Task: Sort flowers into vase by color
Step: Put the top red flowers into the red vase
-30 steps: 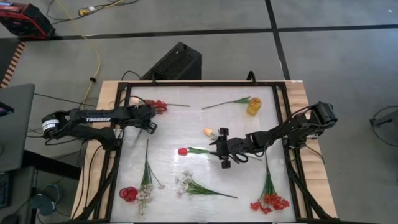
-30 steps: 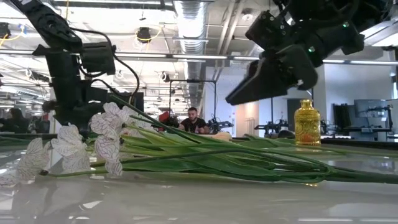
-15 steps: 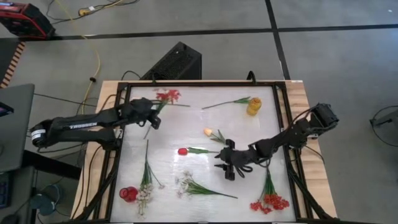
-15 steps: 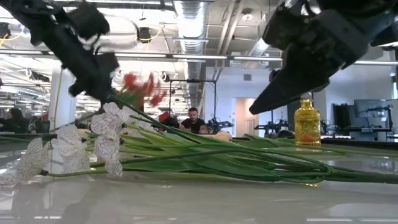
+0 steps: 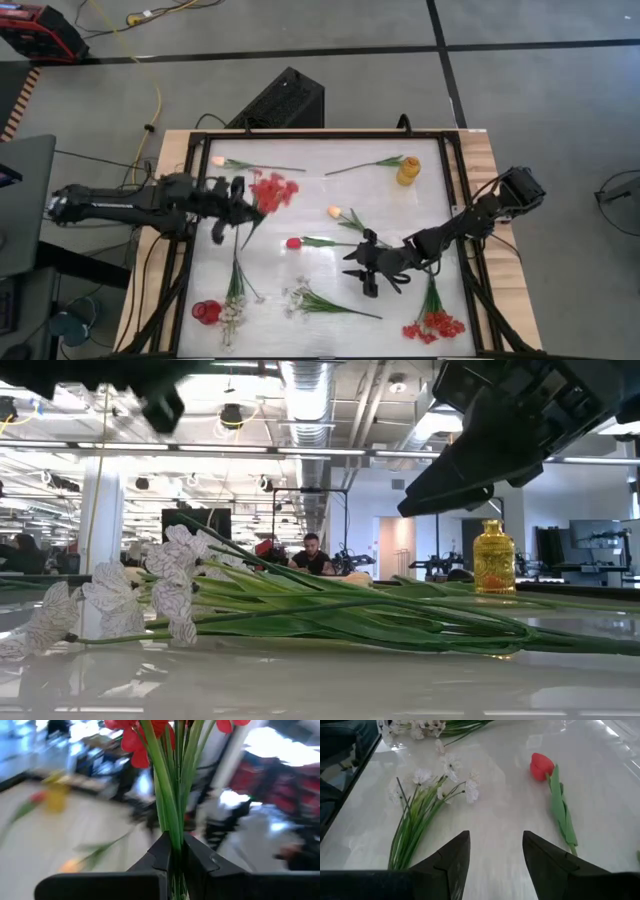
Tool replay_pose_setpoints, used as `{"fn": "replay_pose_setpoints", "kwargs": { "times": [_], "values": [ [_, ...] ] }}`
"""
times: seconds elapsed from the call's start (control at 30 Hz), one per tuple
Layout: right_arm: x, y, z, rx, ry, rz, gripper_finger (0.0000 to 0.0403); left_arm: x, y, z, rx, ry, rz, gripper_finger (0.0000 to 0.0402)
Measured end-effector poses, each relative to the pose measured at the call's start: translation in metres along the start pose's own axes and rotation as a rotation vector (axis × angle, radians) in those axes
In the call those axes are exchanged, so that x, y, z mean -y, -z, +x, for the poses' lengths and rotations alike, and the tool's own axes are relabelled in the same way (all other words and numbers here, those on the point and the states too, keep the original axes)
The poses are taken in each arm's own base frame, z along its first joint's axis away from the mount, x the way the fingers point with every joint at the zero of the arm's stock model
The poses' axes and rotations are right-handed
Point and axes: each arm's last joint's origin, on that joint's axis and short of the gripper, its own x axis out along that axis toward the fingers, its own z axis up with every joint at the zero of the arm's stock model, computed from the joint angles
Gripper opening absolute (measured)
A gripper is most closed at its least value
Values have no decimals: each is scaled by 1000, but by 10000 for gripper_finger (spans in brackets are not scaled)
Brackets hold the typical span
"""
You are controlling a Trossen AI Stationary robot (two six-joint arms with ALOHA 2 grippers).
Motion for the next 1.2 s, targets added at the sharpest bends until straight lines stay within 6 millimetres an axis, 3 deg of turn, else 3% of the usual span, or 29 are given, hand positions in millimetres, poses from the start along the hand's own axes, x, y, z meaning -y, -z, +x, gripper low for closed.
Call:
{"fn": "replay_pose_setpoints", "kwargs": {
  "times": [0.37, 0.57, 0.83, 1.2],
  "values": [
    [1, 0, 0, 0, 2, -2, 209, 78, 14, 11, 85, 480, 207, 16],
    [0, 0, 0, 2, 0, -1, 209, 111, 25, 7, 102, 622, 179, 16],
    [0, -3, 0, 25, -8, -7, 209, 129, 42, -9, -36, 670, 178, 16],
    [-3, -6, 0, 62, -24, -22, 209, 138, 44, -32, -58, 641, 202, 16]
  ]
}}
